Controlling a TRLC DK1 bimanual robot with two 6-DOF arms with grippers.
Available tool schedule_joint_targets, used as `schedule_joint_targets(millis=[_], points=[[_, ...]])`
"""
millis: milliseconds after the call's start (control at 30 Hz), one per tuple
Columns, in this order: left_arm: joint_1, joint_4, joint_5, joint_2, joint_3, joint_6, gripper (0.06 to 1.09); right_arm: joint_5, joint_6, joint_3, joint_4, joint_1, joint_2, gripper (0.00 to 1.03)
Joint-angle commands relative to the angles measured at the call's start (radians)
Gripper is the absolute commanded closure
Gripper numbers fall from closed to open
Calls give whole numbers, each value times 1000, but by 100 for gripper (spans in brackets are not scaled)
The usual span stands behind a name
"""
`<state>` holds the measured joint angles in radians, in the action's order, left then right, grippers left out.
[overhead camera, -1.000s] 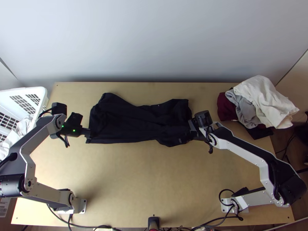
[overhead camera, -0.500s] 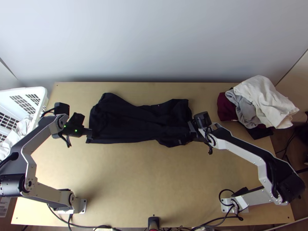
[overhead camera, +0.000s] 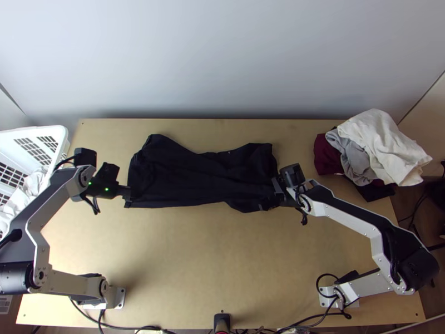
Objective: Fold the t-shirt
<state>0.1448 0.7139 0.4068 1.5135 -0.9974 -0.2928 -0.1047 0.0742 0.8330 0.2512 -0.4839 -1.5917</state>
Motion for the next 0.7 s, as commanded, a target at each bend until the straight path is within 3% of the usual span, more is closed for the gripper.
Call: schedule_joint_targets(millis=[0, 667], points=[[44, 29, -48, -38, 5, -39, 11, -1, 3, 0, 0, -10, 1, 100], [-34, -59, -2, 11, 46, 60, 11, -1, 3, -15, 7, -22, 30, 100]])
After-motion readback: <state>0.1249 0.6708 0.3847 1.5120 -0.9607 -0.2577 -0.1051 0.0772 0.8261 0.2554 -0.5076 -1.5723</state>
